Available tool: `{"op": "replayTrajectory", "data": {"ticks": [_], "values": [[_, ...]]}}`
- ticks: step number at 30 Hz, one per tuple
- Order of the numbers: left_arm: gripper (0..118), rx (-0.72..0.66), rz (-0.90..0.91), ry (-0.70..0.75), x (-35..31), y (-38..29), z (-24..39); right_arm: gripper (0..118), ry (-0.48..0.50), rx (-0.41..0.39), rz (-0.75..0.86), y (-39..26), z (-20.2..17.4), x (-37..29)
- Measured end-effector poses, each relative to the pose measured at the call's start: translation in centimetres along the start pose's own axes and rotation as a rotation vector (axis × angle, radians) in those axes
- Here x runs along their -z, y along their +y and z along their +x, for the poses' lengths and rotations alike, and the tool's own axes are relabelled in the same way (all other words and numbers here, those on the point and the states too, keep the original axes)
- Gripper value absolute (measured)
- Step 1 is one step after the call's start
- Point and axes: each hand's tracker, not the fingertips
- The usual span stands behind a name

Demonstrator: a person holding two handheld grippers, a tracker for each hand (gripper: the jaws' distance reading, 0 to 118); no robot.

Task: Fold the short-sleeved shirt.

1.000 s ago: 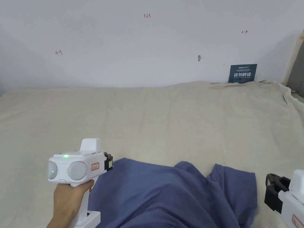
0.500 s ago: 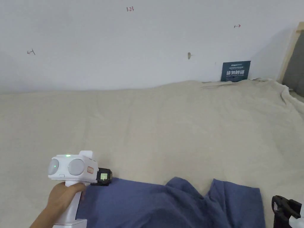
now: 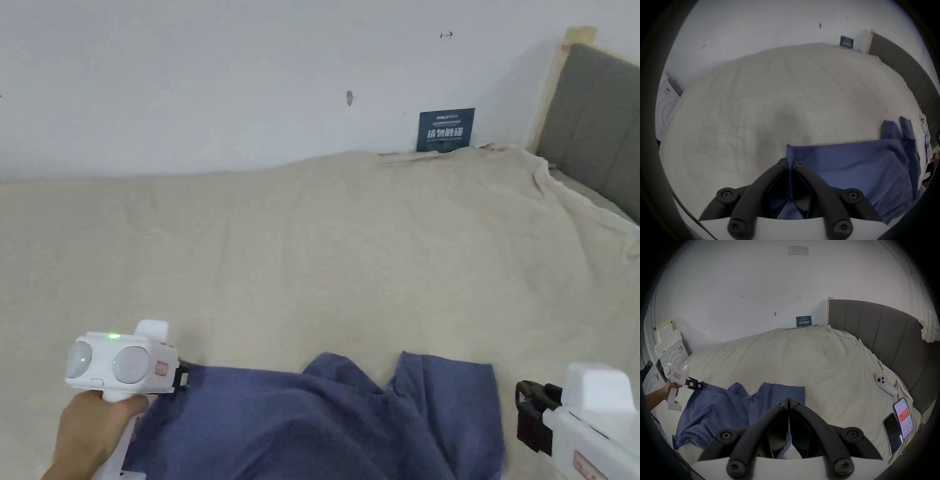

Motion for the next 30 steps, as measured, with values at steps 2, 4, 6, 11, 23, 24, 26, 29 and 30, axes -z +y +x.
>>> {"op": "replayTrajectory", "data": {"ticks": [2, 4, 6, 11, 23, 24, 26, 29, 30], "values": [[2, -0.01, 0.056, -0.034, -2.2, -0.4, 0.0, 0, 0.002, -0.003, -0.032, 0.5, 0.4, 1.6], [2, 0.007, 0.089, -0.054, -4.6, -0.7, 0.0, 1, -0.009, -0.005, -0.089, 0.9, 0.6, 3.6], [2, 0.026, 0.116, -0.062, -6.7, -1.1, 0.0, 8, -0.01, 0.009, -0.145, 1.0, 0.8, 6.1], [2, 0.031, 0.154, -0.075, -10.2, -1.4, 0.1, 95, -0.044, 0.038, -0.285, 0.7, 1.1, 11.6], [2, 0.009, 0.163, -0.081, -11.1, -1.9, -0.4, 60, -0.108, -0.054, -0.399, -1.4, -2.7, 13.8], [2, 0.008, 0.161, -0.082, -11.1, -2.0, -0.4, 55, -0.112, -0.042, -0.386, -1.5, -3.1, 13.4], [2, 0.001, 0.16, -0.081, -11.0, -2.3, -0.4, 49, -0.114, -0.034, -0.396, -1.4, -2.1, 14.1], [2, -0.016, 0.158, -0.084, -10.3, -2.8, -1.0, 4, -0.097, -0.006, -0.39, -1.5, -1.2, 14.1], [2, -0.018, 0.157, -0.082, -10.3, -2.9, -1.0, 3, -0.078, -0.016, -0.378, -1.4, -1.1, 13.9]]}}
